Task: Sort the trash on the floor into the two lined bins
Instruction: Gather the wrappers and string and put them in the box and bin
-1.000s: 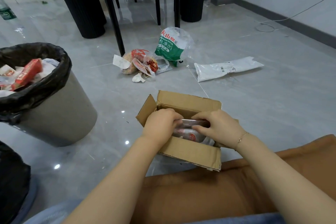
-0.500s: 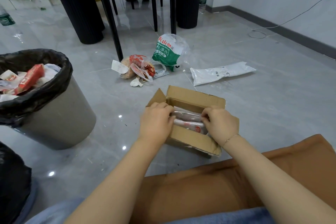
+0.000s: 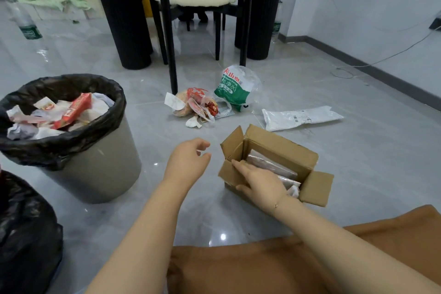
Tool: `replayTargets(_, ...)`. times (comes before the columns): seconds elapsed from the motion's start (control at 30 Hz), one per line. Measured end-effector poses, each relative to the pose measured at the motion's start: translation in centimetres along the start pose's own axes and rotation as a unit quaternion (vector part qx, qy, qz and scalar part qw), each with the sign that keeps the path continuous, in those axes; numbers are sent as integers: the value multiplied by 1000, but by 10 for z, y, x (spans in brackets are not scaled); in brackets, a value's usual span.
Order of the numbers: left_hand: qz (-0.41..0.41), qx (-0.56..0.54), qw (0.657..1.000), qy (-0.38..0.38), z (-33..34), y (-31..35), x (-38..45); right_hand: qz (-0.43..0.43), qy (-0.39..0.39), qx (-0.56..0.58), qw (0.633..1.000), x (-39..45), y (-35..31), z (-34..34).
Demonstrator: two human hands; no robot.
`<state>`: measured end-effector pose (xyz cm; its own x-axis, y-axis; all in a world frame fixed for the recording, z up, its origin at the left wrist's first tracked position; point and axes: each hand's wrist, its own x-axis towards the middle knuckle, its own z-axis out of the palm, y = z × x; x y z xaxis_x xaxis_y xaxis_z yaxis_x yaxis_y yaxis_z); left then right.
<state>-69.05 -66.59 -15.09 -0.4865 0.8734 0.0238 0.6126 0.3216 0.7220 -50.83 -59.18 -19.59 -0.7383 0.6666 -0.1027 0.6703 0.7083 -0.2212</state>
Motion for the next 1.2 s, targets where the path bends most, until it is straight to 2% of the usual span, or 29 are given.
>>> replayTargets(0.1, -6, -13, 1000, 3, -7, -7, 14, 40, 32, -20, 999, 22, 18, -7)
replayTargets(0.23, -44, -37, 998, 7, -10, -28, 30, 167, 48, -30, 984, 46, 50, -24)
replayTargets(0.3, -68, -24, 997, -9, -8, -39, 36, 148, 110, -49, 982, 56, 51, -26)
replayTargets(0.37, -81, -14, 996, -24, -4, -48, 43, 61, 163, -52, 983, 67, 34, -22)
replayTargets(0.43, -89, -13, 995, -33, 0, -55, 49, 3, 145, -37, 989, 77, 6, -14)
replayTargets(0.5, -98, -10, 994, -45, 7, -64, 54, -14, 90, -8, 996, 93, -11, 3)
replayTargets(0.63, -93, 19, 992, -79, 20, -80, 64, 10, 19, 27, 999, 136, -13, 30)
replayTargets(0.77, -96, 2, 993, -63, 26, -99, 79, 43, -14, 23, 999, 200, -7, 35)
replayTargets(0.9, -154, 3, 987, -36, 35, -120, 87, 60, -23, 12, 998, 275, -3, 38)
replayTargets(1.07, -146, -25, 989, -6, 40, -123, 96, 87, -33, -7, 996, 330, -4, 58)
replayTargets(1.2, -166, -67, 984, 8, 39, -122, 97, 61, 45, 50, 996, 317, -9, 62)
